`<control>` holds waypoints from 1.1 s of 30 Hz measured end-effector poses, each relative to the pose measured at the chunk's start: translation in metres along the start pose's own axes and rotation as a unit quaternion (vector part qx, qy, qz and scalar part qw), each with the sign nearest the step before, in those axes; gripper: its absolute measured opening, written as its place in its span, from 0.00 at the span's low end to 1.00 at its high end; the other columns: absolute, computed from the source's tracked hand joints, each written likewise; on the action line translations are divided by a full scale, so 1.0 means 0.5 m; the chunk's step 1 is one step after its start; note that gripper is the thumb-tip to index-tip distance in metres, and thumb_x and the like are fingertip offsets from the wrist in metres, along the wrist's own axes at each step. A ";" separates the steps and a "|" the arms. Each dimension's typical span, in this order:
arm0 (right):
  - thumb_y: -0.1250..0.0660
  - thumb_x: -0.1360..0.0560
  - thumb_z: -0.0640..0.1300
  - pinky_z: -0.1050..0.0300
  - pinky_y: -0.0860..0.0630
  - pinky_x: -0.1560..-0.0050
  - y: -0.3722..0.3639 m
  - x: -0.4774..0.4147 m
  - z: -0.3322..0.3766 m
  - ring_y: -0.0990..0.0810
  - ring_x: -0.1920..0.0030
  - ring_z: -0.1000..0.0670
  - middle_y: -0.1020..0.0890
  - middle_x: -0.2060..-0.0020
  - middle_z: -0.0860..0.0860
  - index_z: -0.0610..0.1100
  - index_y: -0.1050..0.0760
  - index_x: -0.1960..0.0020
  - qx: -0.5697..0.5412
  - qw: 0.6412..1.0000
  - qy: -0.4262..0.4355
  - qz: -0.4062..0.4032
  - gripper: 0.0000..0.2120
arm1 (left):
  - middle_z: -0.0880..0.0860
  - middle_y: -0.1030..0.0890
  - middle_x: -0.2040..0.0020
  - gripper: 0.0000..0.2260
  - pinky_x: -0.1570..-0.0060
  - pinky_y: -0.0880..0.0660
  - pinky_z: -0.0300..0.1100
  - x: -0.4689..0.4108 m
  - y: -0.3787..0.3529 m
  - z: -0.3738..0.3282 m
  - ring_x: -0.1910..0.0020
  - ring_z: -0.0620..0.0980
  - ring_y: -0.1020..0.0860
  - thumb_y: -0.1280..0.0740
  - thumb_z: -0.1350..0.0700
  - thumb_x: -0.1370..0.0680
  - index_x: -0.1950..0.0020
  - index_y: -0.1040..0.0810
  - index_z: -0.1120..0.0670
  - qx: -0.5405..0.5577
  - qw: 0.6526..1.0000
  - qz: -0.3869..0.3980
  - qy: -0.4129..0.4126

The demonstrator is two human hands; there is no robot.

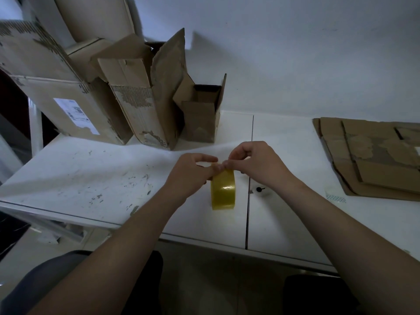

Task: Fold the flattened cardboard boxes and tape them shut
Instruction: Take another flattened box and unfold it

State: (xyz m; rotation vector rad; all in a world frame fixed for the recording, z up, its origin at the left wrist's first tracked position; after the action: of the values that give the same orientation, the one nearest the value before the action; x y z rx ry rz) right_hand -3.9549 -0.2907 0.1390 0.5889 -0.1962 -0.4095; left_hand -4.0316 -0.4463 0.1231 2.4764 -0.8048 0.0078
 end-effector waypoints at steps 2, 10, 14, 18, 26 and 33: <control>0.23 0.29 0.55 0.64 0.28 0.58 0.004 -0.001 -0.001 0.18 0.56 0.59 0.15 0.59 0.57 0.53 0.19 0.49 0.001 1.000 0.007 0.005 0.11 | 0.48 0.18 0.46 0.20 0.52 0.20 0.41 -0.001 0.022 -0.001 0.56 0.43 0.18 0.24 0.48 0.27 0.37 0.22 0.44 -0.004 1.000 -0.015 0.003; 0.33 0.23 0.61 0.49 0.26 0.41 0.010 -0.001 -0.036 0.27 0.34 0.47 0.24 0.34 0.55 0.58 0.30 0.29 0.297 0.955 0.002 0.007 0.25 | 0.53 0.18 0.50 0.27 0.52 0.25 0.46 -0.015 0.118 0.033 0.52 0.57 0.20 0.26 0.52 0.29 0.30 0.27 0.49 -0.331 0.935 -0.111 -0.063; 0.32 0.24 0.61 0.46 0.29 0.39 0.017 0.004 -0.076 0.30 0.31 0.44 0.26 0.32 0.53 0.58 0.34 0.26 0.335 0.940 -0.046 0.040 0.29 | 0.48 0.22 0.50 0.17 0.41 0.30 0.52 -0.021 0.087 0.065 0.45 0.57 0.21 0.30 0.52 0.25 0.37 0.26 0.48 -0.404 0.913 -0.056 -0.029; 0.32 0.25 0.60 0.47 0.29 0.39 0.060 0.026 -0.099 0.30 0.31 0.44 0.27 0.31 0.54 0.59 0.33 0.26 0.337 0.939 -0.065 0.030 0.28 | 0.51 0.22 0.39 0.24 0.38 0.33 0.59 -0.028 0.055 0.034 0.38 0.58 0.26 0.31 0.49 0.25 0.30 0.32 0.46 -0.466 0.884 -0.046 -0.021; 0.30 0.26 0.60 0.49 0.25 0.42 0.255 0.127 -0.208 0.22 0.38 0.45 0.25 0.35 0.54 0.57 0.30 0.29 0.320 0.939 -0.125 -0.034 0.27 | 0.48 0.23 0.35 0.21 0.37 0.28 0.55 -0.006 -0.140 -0.115 0.35 0.54 0.27 0.33 0.44 0.23 0.31 0.28 0.45 -0.420 0.885 -0.048 -0.196; 0.30 0.29 0.58 0.46 0.22 0.47 0.427 0.251 -0.334 0.22 0.42 0.45 0.20 0.43 0.54 0.58 0.24 0.40 0.298 0.929 -0.197 -0.100 0.18 | 0.48 0.21 0.40 0.20 0.42 0.25 0.53 0.005 -0.389 -0.279 0.40 0.55 0.25 0.31 0.45 0.24 0.33 0.26 0.45 -0.401 0.865 0.047 -0.297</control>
State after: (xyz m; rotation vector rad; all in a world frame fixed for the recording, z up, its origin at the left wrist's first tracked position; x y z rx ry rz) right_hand -3.7251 -0.1003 0.1332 1.1293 -0.6644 -0.6734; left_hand -3.9014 -0.2470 0.1489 1.6224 -0.9172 -0.9090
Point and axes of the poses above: each hand's wrist, its own x-axis away from the middle knuckle, its own y-axis out of the back of the hand, z = x × y, the point moved 8 cm from there along -x, towards the middle knuckle
